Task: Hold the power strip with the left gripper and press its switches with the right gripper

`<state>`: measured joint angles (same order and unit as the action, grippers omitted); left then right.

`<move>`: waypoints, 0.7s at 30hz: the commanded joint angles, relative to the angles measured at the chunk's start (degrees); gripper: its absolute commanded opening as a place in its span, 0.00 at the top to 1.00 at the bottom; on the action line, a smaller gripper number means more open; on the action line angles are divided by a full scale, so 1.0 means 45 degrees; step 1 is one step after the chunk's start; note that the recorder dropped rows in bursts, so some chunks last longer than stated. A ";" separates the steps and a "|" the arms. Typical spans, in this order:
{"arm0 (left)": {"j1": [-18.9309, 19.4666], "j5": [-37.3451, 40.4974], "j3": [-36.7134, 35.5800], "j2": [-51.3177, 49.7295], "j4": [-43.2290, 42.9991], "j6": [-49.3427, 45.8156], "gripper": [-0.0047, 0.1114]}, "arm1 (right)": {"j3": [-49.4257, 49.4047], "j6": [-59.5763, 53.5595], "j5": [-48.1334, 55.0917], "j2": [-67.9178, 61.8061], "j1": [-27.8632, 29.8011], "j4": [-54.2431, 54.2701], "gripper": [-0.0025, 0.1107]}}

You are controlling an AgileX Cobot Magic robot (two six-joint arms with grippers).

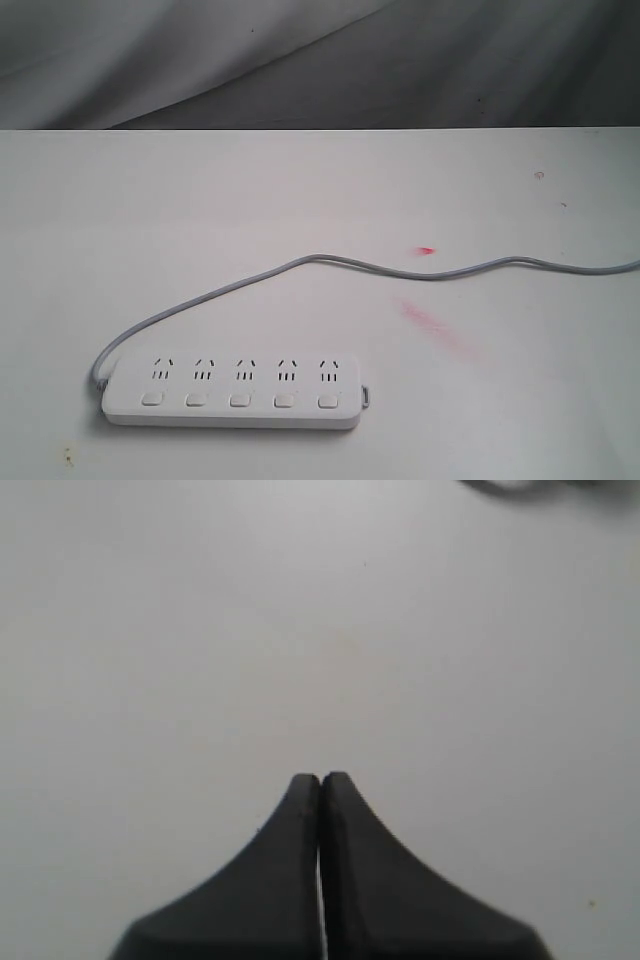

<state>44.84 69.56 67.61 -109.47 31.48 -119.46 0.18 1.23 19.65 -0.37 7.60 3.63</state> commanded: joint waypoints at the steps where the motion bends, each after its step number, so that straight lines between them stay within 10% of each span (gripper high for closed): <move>1: -0.1268 0.0090 0.0089 0.0145 -0.0350 -0.0120 0.95 | -0.0039 -0.0059 -0.0078 0.0083 0.0067 -0.0049 0.98; 6: -0.2533 0.0090 0.0089 0.0193 -0.0463 -0.0120 0.81 | -0.0039 -0.0059 -0.0078 0.0083 0.0067 -0.0049 0.98; 13: -0.3435 0.0090 -0.0012 0.0562 0.0674 -0.0120 0.11 | -0.0039 -0.0059 -0.0078 0.0083 0.0067 -0.0049 0.98; 21: -0.3622 0.0090 -0.1710 0.1012 0.2165 -0.0120 0.06 | -0.0039 -0.0059 -0.0078 0.0083 0.0067 -0.0049 0.98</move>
<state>29.04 69.56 62.42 -105.97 38.64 -119.50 0.18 1.23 19.65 -0.37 7.60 3.63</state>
